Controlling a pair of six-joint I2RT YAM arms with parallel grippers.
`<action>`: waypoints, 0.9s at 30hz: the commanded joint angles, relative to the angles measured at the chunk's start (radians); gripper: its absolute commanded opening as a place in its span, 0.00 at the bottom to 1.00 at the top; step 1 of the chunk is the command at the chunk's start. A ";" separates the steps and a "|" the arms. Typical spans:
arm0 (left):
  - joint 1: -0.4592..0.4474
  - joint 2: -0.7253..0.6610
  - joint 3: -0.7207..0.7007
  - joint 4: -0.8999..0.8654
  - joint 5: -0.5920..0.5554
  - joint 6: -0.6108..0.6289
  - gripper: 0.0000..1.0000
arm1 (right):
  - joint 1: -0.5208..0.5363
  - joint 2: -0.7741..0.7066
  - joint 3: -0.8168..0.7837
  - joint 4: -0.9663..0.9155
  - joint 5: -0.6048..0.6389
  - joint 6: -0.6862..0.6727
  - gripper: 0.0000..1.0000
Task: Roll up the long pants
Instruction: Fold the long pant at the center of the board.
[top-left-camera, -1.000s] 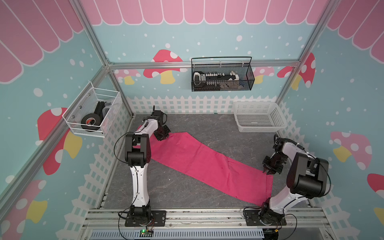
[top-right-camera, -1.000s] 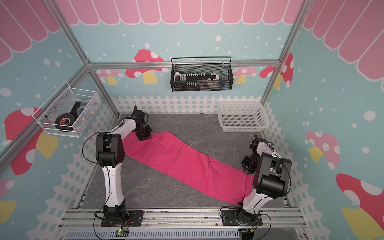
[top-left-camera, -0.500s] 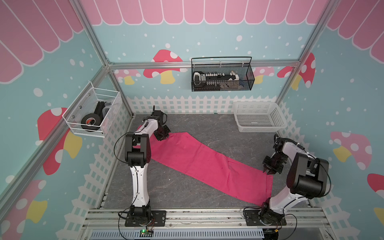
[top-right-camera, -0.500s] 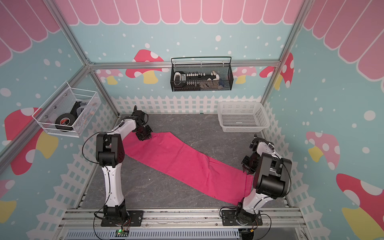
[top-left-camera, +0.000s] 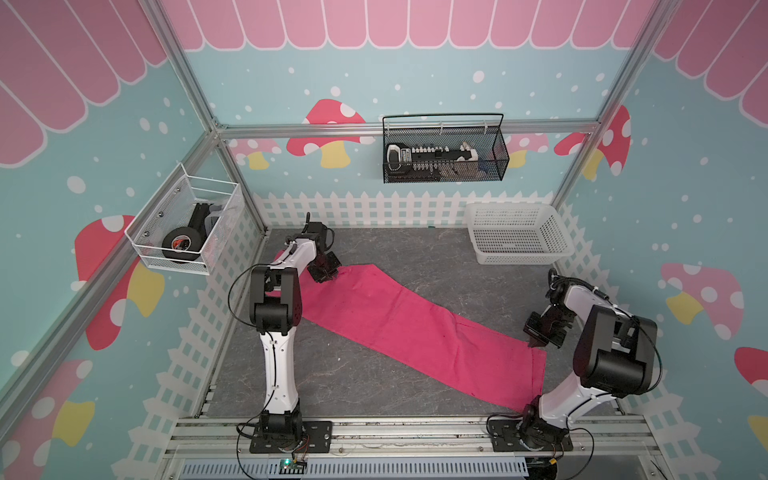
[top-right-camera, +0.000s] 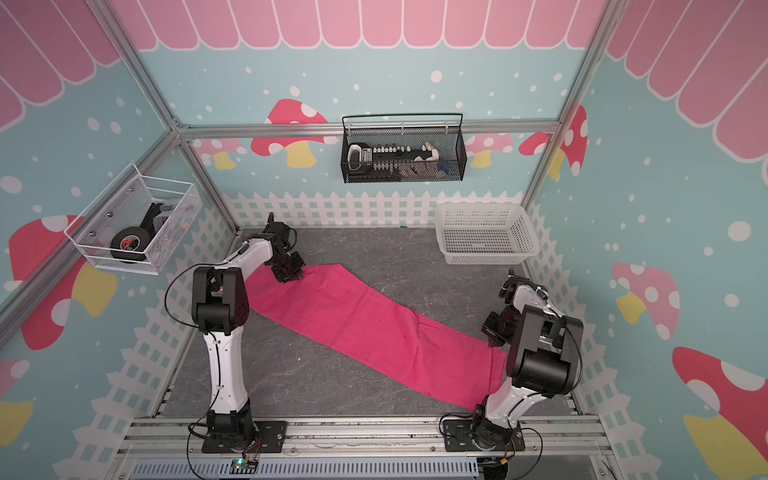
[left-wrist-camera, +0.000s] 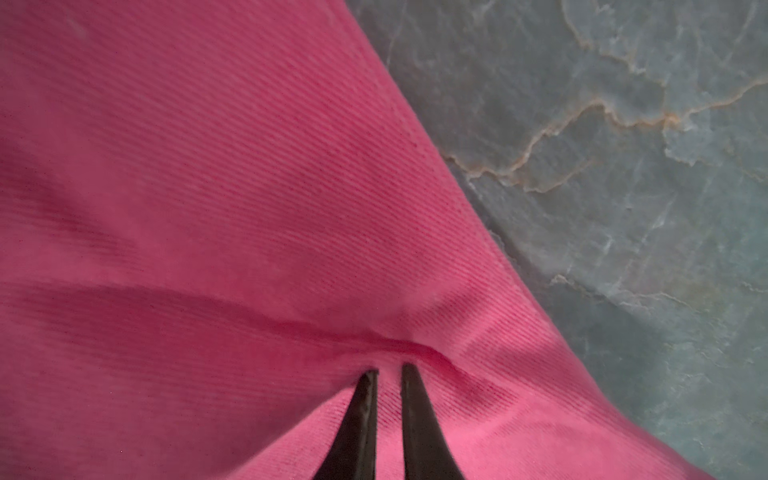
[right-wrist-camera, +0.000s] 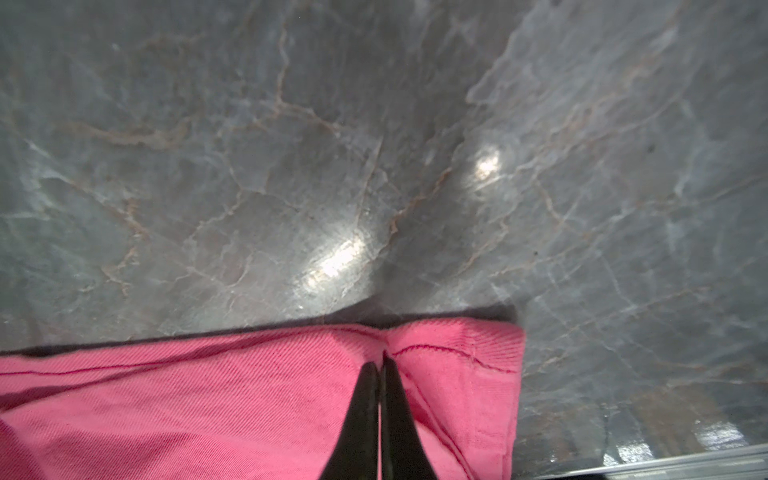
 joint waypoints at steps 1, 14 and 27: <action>0.007 0.000 0.004 -0.003 -0.021 0.012 0.15 | 0.001 -0.008 -0.014 -0.019 0.011 0.009 0.00; 0.006 0.076 0.096 -0.003 -0.015 0.004 0.14 | 0.000 -0.104 -0.004 -0.190 0.246 0.038 0.00; 0.008 0.071 0.100 -0.003 0.003 -0.007 0.14 | 0.000 -0.013 0.019 -0.161 0.318 0.076 0.11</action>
